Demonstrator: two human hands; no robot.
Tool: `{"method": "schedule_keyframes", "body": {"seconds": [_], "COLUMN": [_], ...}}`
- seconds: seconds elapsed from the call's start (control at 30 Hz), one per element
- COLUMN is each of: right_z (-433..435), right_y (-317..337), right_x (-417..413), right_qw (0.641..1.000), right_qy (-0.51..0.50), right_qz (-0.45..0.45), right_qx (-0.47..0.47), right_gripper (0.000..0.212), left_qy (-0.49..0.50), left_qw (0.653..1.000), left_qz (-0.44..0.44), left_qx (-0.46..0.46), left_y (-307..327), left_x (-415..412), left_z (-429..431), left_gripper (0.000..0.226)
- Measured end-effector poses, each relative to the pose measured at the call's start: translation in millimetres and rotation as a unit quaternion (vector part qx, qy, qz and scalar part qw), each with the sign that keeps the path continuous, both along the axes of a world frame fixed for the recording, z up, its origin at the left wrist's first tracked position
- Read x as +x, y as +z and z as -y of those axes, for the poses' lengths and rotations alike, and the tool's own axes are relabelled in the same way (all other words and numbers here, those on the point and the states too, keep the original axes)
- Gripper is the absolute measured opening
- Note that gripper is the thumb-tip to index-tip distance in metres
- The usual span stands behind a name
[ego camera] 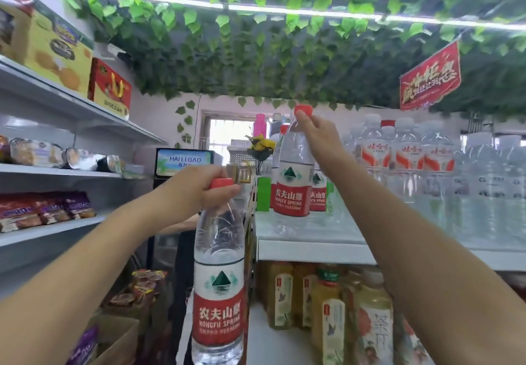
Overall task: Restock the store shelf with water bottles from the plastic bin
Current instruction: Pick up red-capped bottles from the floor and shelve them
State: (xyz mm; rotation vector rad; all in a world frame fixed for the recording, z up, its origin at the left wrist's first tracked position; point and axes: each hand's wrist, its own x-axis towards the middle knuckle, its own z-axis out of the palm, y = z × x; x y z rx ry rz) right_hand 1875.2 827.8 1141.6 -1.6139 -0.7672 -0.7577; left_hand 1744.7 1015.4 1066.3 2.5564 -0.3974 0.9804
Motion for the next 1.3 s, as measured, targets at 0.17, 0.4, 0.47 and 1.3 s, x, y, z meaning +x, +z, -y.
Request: {"method": "schedule_keyframes", "body": {"seconds": [0.17,0.4,0.47,1.3], "right_z": [-7,-7,0,11], "right_y": [-2,-12,-21,-100], "right_x": [20,28,23,34], "right_qw": [0.999,0.992,0.986,0.986], "right_qy": [-0.021,-0.043,-0.081,0.040], "right_qz": [-0.012,0.001,0.013,-0.095], "right_qx": [-0.038,-0.115,-0.148,-0.129], "right_gripper": [0.050,0.074,0.095,0.025], "left_qy": [0.006,-0.007,-0.014,-0.047], "left_qw": [1.000,1.000,1.000,0.998], "left_qz": [0.012,0.005,0.004,0.005], "left_qx": [0.004,0.017,0.020,0.033], "left_y": [-2,-12,-15,-15], "left_x": [7,13,14,15], "left_z": [-9,-15,-15,19], "left_gripper": [0.022,0.024,0.028,0.023]}}
